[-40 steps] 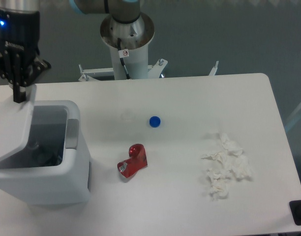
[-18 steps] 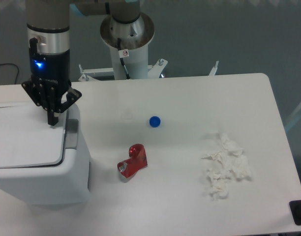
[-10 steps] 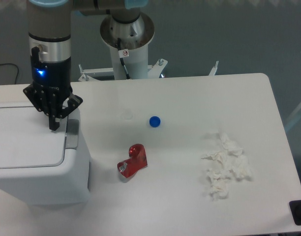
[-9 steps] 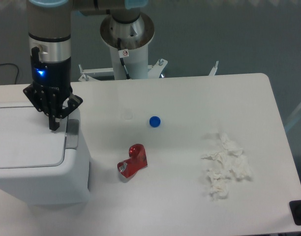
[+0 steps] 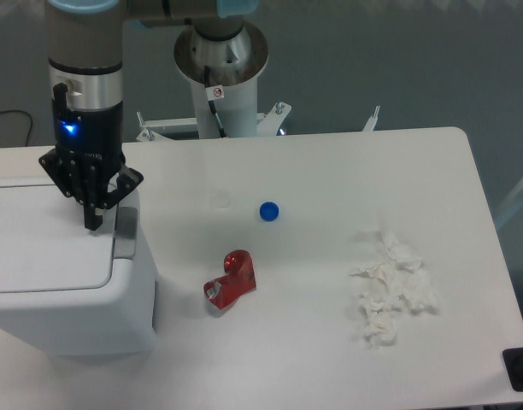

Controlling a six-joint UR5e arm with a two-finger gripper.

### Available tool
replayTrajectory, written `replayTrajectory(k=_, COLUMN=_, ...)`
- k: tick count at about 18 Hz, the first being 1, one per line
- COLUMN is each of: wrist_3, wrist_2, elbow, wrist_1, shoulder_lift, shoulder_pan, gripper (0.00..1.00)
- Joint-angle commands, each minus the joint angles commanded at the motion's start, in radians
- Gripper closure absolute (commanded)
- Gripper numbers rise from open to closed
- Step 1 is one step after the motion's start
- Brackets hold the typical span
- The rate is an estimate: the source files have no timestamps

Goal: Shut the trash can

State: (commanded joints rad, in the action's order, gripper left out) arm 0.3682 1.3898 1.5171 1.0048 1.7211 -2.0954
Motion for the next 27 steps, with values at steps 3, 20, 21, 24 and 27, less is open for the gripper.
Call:
replayTrajectory(k=3, wrist_3=0.0, wrist_2=0.002, elbow=0.001, wrist_1=0.002, shoulder_lift=0.002, shoulder_pan=-0.002, gripper=1.0)
replayTrajectory(k=20, wrist_3=0.026, wrist_2=-0.006, elbow=-0.049, wrist_1=0.003, shoulder_lift=-0.025, shoulder_pan=-0.112, gripper=0.0)
replayTrajectory(k=21, wrist_3=0.066, wrist_2=0.004, elbow=-0.04, wrist_1=0.003, shoulder_lift=-0.023, shoulder_pan=-0.156, gripper=0.0)
replayTrajectory(k=24, wrist_3=0.217, wrist_2=0.055, elbow=0.003, wrist_1=0.003, shoulder_lift=-0.006, shoulder_pan=-0.299, gripper=0.0)
replayTrajectory(k=27, wrist_3=0.388, wrist_2=0.13, elbow=0.037, wrist_1=0.002, shoulder_lift=0.047, shoulder_pan=-0.394, gripper=0.0)
